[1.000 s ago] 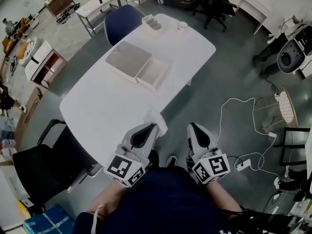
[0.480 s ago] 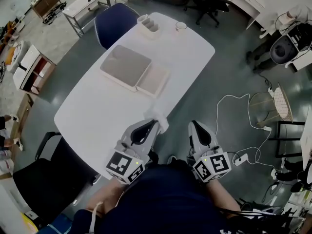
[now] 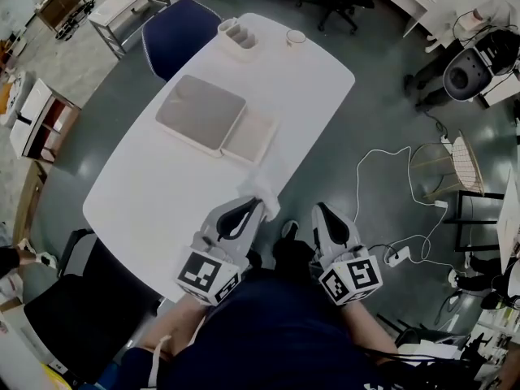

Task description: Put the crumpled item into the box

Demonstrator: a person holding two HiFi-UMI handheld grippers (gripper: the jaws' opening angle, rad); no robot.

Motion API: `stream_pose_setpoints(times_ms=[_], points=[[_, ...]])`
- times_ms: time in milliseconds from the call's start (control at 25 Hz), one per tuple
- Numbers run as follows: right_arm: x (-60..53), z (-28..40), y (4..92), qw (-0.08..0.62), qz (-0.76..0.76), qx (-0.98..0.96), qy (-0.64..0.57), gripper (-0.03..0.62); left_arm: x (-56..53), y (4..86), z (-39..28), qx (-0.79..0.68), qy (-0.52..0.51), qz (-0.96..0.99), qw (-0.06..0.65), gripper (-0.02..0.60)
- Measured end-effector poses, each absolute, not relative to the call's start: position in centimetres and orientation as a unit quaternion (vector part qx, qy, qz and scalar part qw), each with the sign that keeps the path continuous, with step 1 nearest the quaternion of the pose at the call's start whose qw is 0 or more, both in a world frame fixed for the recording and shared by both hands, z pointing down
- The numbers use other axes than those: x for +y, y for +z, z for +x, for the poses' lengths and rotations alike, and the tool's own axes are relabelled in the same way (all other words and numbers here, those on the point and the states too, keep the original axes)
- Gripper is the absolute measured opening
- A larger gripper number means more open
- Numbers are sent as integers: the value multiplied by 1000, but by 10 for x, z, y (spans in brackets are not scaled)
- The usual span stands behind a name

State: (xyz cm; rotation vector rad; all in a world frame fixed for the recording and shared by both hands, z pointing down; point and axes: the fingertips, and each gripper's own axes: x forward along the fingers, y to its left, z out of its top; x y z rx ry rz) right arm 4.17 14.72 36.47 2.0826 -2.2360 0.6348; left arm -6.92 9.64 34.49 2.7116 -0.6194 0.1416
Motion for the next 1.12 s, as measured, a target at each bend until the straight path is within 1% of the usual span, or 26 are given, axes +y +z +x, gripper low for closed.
stream_pose_setpoints(times_ms=[240, 560, 760, 920, 1120], points=[[115, 65, 378, 1, 649, -728, 220, 3, 68, 352, -43, -235, 59, 952, 187, 9], [46, 108, 366, -6, 600, -772, 212, 3, 22, 350, 0, -290, 66, 937, 180, 9], [7, 131, 368, -8, 566, -795, 219, 3, -5, 357, 21, -334, 73, 921, 187, 9], [-17, 141, 372, -8, 540, -811, 225, 2, -23, 366, 23, -373, 75, 903, 198, 9], [-43, 138, 373, 10, 512, -832, 213, 3, -39, 377, 4, -423, 86, 877, 209, 9]])
